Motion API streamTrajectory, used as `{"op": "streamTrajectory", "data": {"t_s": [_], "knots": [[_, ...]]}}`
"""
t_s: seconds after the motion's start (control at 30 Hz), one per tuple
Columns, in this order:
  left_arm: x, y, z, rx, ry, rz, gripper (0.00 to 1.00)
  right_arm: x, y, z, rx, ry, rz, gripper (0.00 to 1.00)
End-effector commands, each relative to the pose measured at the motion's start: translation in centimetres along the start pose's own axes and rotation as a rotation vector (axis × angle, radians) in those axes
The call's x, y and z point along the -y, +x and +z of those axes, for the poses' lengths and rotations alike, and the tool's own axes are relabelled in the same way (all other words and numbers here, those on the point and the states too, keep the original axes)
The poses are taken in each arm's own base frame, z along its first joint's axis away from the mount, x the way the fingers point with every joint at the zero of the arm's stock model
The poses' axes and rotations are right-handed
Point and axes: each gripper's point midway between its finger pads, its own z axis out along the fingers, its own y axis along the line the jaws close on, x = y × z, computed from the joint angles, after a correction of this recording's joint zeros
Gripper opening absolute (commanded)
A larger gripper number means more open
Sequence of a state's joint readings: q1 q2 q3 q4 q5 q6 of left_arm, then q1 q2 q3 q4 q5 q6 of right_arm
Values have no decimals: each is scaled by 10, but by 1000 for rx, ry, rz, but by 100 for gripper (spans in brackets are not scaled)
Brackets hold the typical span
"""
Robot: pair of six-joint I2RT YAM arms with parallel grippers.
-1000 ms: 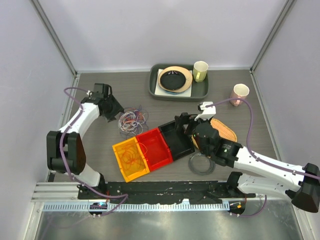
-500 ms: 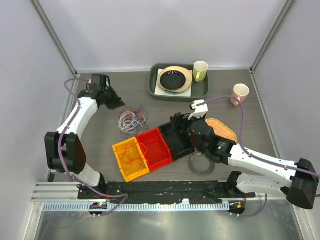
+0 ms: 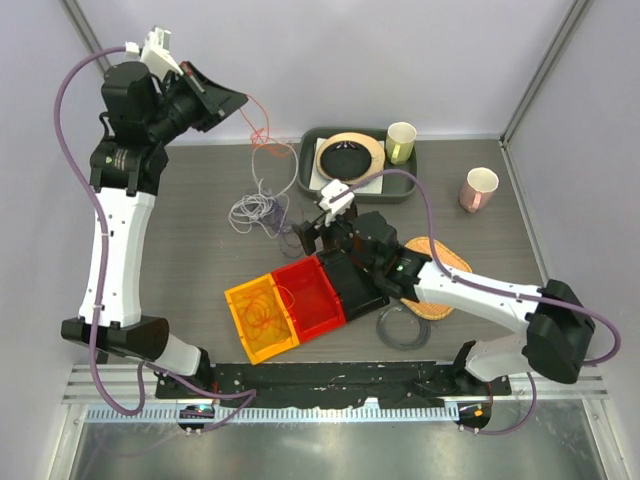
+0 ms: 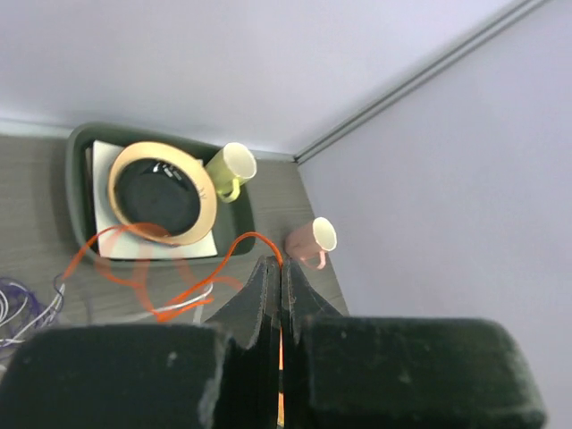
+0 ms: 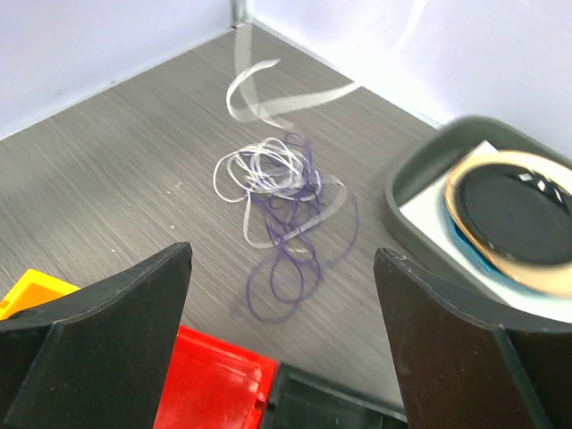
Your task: Untangle the cables
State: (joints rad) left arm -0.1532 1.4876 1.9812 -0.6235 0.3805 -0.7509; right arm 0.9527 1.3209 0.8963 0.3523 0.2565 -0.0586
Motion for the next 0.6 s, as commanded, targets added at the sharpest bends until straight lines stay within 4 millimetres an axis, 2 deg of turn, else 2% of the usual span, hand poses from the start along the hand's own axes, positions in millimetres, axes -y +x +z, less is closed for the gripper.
{"op": "streamTrajectory", "data": {"t_s": [0.0, 0.03, 0.1, 0.23, 0.33, 0.43, 0.5, 0.57], "knots": [[30, -3, -12, -42, 95, 39, 0, -13, -50, 27, 136, -87, -70, 88], [33, -4, -14, -44, 105, 45, 0, -16, -42, 36, 121, -104, -78, 88], [40, -8, -19, -37, 116, 56, 0, -11, -43, 46, 148, -81, -81, 86], [37, -9, -22, -25, 92, 64, 0, -2, -30, 58, 137, -84, -24, 86], [33, -7, -23, -31, 78, 75, 0, -3, -21, 53, 152, -110, -14, 86], [33, -5, -24, -29, 83, 77, 0, -5, -27, 39, 227, -139, -10, 89], [29, -2, -25, -26, 70, 71, 0, -15, -39, 25, 305, -207, 16, 92], [22, -5, -25, -1, 37, 69, 0, -21, -45, 20, 315, -244, 57, 92]]}}
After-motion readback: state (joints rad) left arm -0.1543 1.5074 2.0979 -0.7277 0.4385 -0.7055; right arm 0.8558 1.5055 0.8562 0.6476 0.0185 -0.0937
